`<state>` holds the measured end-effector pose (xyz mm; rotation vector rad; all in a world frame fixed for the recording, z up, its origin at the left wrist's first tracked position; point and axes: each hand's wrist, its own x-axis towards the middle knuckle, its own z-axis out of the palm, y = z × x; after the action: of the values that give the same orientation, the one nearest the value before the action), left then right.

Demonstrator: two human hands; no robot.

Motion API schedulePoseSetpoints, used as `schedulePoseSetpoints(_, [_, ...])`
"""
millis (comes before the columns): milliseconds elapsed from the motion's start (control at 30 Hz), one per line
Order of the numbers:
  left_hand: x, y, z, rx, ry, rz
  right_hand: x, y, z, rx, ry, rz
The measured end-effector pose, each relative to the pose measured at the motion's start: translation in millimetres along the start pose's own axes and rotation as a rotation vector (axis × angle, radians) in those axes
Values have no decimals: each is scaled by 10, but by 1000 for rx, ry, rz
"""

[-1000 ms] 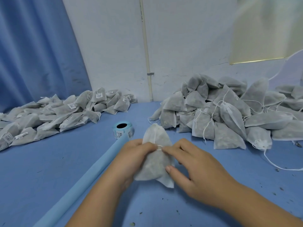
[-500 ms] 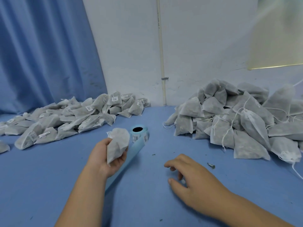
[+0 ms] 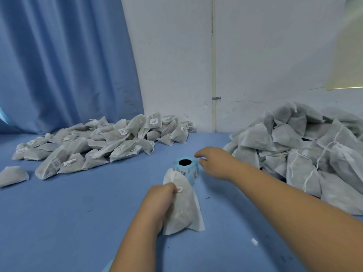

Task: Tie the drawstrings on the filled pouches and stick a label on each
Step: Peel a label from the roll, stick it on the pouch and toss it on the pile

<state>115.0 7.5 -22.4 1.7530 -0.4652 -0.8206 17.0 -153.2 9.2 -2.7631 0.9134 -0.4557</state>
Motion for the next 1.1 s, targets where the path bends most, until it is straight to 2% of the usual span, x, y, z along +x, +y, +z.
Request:
schedulePoseSetpoints(100, [35, 6, 16, 62, 14, 15, 261, -180, 61, -30, -68, -17])
schedulePoseSetpoints(267, [69, -9, 38, 194, -2, 91, 517, -290, 248, -244, -248, -1])
schedulePoseSetpoints(467, [34, 1, 76, 329, 96, 184, 647, -349, 176, -358, -249, -13])
schedulePoseSetpoints(667, [-28, 81, -22, 357, 162, 226, 669, -232, -46, -522, -255, -1])
schedulePoseSetpoints(867, [-82, 75, -42, 466, 163, 225, 531, -60, -61, -315, -292, 38])
schedulePoseSetpoints(1000, [-74, 65, -84, 513, 203, 230, 372, 18, -173, -45, -428, 78])
schedulePoseSetpoints(1100, [-85, 80, -99, 518, 222, 233, 274, 41, -210, -112, -508, 57])
